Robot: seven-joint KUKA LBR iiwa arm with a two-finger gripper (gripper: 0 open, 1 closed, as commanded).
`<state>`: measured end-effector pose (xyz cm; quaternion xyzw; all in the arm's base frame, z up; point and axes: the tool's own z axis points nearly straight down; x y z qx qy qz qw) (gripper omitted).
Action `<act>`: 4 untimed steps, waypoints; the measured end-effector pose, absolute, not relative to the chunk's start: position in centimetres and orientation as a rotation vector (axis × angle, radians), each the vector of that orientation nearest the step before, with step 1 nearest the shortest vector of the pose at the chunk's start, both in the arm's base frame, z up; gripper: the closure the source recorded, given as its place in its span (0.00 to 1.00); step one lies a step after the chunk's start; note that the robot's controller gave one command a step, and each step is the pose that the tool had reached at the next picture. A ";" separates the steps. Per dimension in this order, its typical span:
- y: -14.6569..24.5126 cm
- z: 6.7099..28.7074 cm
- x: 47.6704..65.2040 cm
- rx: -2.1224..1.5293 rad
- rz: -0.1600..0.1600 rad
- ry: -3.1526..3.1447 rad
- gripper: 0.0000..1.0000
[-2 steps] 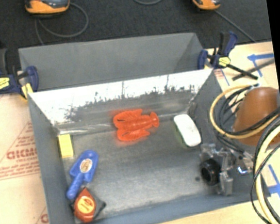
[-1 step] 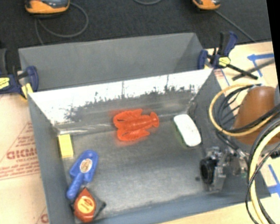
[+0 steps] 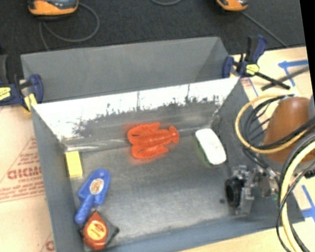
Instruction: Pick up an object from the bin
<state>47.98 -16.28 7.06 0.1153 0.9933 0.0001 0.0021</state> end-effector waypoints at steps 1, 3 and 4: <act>-16.3 7.2 48.0 0.360 -0.001 3.116 1.00; -16.3 8.3 47.8 0.359 0.002 3.124 1.00; -16.2 10.5 47.8 0.356 0.004 3.125 1.00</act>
Offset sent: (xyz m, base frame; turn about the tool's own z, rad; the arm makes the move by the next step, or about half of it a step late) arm 0.0000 -0.0001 0.0127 0.0000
